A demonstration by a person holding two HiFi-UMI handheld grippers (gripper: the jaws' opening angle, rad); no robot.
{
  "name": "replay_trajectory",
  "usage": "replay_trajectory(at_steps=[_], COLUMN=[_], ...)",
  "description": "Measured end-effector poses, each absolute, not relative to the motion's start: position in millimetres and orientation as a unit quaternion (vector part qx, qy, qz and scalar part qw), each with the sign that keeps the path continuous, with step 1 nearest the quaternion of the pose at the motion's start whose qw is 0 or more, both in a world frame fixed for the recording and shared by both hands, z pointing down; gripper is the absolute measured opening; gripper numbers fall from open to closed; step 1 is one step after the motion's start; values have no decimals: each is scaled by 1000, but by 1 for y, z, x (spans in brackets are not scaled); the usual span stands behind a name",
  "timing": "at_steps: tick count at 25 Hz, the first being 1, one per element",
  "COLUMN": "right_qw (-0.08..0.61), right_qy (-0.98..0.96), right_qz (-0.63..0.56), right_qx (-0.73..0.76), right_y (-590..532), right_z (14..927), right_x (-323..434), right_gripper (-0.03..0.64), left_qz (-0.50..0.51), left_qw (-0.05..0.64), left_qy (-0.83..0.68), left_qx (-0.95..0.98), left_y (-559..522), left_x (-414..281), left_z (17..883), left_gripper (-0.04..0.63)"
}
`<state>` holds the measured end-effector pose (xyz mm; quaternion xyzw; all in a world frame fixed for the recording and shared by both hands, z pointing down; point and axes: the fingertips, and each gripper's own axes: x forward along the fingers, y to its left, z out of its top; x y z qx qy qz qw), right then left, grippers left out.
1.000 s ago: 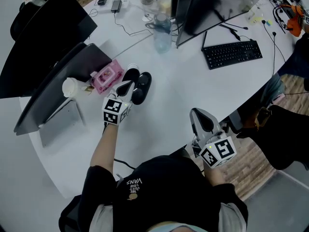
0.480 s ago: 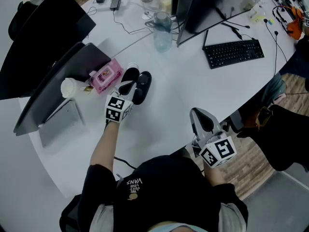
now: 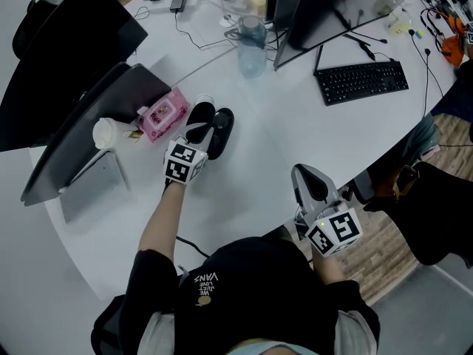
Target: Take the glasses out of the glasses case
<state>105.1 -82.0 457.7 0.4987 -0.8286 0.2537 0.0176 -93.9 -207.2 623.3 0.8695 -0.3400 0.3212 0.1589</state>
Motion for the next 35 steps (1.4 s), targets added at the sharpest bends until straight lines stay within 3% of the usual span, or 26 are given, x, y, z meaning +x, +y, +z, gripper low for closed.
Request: replay_trajectory(at_steps=[11, 29, 35], right_qw=[21, 27, 28], right_qy=[-830, -833, -835], right_qz=[257, 261, 261], right_qx=[494, 488, 483], right_y=[-87, -90, -90], right_z=[462, 468, 466], right_x=[103, 99, 96], right_gripper=[0, 0, 0], left_qz=[353, 409, 409], left_qw=[167, 191, 197], left_qy=[-332, -319, -322], left_qx=[859, 833, 831], left_y=[-205, -200, -200], left_x=[-88, -84, -86], left_z=[639, 664, 665], left_gripper=[84, 83, 31])
